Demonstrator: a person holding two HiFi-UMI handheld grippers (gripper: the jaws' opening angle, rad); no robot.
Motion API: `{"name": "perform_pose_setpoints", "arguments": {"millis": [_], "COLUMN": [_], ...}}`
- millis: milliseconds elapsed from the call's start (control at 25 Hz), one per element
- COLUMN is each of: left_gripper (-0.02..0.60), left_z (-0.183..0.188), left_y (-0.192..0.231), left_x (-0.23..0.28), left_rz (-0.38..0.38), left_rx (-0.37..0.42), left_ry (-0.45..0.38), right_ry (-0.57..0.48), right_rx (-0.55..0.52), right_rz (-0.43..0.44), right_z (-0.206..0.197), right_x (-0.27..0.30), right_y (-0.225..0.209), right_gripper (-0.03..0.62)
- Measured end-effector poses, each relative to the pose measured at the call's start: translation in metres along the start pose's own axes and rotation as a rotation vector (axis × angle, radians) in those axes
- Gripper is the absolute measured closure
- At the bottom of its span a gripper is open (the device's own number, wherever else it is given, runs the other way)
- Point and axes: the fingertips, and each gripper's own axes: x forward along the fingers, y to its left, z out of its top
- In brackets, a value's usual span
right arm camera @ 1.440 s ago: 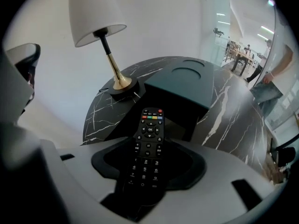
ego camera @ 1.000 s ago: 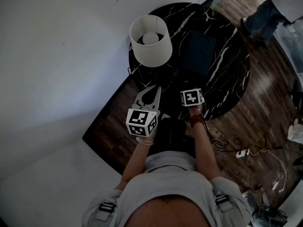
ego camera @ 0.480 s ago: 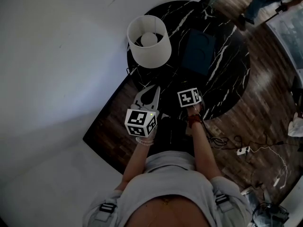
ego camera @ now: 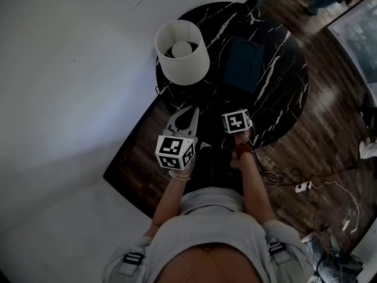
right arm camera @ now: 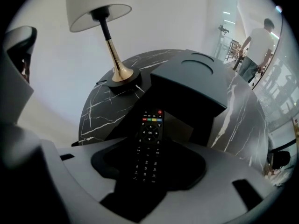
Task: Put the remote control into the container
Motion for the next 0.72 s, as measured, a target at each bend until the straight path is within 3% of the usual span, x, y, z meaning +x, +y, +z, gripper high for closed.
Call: {"name": "perform_pose_setpoints", "arguments": {"millis": [440,720], "left_gripper": [0.574,0.574], "left_z": [-0.003,-0.005], "left_y": [-0.021,-0.04], "left_x": [0.007,0.014], "left_rz": [-0.024,-0.048], "left_rx": [0.033,0.056], "left_ry": [0.018,0.025], "right_ry": [-0.134,-0.275], "right_rx": [0.004,0.03], "right_rz": [0.041,0.086], "right_z": [0.011,0.022], "right_x": [-0.035,-0.07], "right_y": [-0.004,-0.01], "right_gripper": [0.372,0.384]}}
